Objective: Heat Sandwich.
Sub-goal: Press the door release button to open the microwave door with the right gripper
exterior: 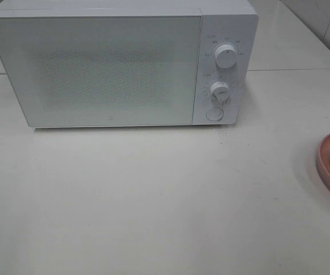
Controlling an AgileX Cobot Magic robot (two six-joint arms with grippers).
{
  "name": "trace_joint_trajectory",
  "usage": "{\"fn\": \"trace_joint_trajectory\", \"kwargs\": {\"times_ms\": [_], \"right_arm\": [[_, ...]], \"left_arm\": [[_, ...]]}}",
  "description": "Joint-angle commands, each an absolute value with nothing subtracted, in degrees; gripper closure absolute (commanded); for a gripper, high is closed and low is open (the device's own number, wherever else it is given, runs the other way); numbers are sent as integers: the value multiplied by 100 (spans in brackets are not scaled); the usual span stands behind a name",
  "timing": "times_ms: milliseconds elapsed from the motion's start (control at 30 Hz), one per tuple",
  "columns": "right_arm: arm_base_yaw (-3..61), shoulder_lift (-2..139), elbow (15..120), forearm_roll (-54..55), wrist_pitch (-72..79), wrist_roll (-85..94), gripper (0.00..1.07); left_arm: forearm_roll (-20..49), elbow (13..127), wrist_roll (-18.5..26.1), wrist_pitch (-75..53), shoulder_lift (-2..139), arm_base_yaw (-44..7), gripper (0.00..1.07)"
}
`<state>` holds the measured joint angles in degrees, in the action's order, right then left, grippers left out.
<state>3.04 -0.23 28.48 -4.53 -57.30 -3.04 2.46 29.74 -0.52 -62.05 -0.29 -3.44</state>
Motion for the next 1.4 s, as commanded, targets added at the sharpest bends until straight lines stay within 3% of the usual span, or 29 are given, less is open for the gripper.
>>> {"fn": "trace_joint_trajectory", "kwargs": {"times_ms": [33, 733, 1400], "right_arm": [[269, -189, 2848, -453, -5707, -264, 31], [269, -40, 3065, -430, -5243, -264, 31], [269, 1965, 3065, -430, -3358, -229, 31]], "left_arm": [[241, 2962, -92, -6131, -160, -327, 9], [241, 2962, -92, -6131, -160, -327, 9], [241, 2962, -92, -6131, -160, -327, 9]]}}
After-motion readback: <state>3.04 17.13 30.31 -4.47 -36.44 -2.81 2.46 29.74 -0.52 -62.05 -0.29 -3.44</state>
